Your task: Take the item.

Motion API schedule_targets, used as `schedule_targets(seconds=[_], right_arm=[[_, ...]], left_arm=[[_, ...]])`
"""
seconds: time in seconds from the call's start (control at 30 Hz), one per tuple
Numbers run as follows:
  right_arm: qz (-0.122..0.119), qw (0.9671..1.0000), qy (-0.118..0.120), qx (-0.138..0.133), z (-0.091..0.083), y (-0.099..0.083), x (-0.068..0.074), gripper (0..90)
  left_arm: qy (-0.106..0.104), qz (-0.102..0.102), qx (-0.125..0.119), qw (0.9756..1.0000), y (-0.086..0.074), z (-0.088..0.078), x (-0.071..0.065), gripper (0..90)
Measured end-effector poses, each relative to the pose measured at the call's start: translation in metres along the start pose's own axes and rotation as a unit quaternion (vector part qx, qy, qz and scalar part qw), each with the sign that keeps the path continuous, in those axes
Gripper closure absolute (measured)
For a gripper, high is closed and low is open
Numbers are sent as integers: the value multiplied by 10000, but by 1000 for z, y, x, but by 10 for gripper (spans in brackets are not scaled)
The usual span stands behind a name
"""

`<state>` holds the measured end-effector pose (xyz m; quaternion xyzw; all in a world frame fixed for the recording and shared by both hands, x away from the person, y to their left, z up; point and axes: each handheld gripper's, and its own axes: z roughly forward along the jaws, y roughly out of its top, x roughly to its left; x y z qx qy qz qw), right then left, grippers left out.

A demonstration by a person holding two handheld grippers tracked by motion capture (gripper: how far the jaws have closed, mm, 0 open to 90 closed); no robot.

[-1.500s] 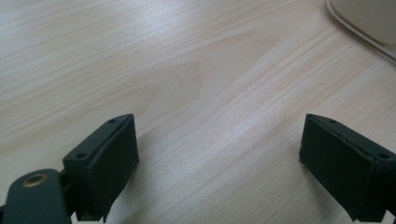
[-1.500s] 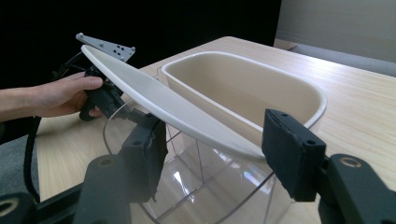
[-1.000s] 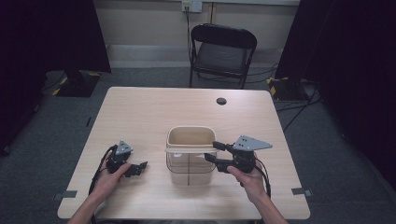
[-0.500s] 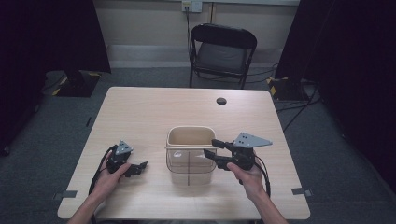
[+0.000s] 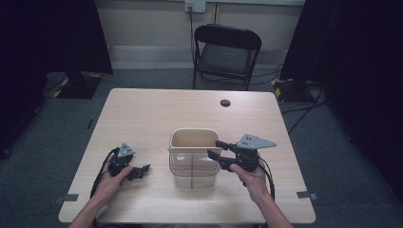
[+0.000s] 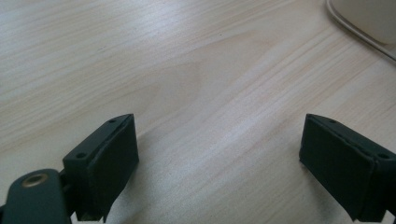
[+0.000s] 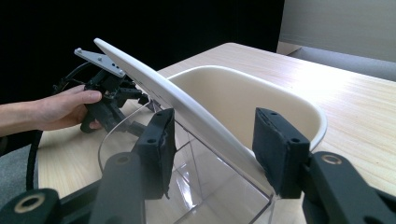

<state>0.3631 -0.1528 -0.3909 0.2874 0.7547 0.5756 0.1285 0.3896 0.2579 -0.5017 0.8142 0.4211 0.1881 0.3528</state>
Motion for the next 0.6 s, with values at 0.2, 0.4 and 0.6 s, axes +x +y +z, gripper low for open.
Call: schedule_targets(seconds=[0.2, 0.4, 0.6], right_arm=[[-1, 10000, 1, -9, 0, 0, -1, 512], [7, 10000, -19, -27, 1, 1, -3, 526], [39, 10000, -28, -36, 2, 2, -4, 532]], left_arm=[[-4, -25, 1, 10000, 0, 0, 0, 110], [-11, -22, 4, 10000, 0, 0, 0, 110], [-13, -22, 3, 10000, 0, 0, 0, 109]])
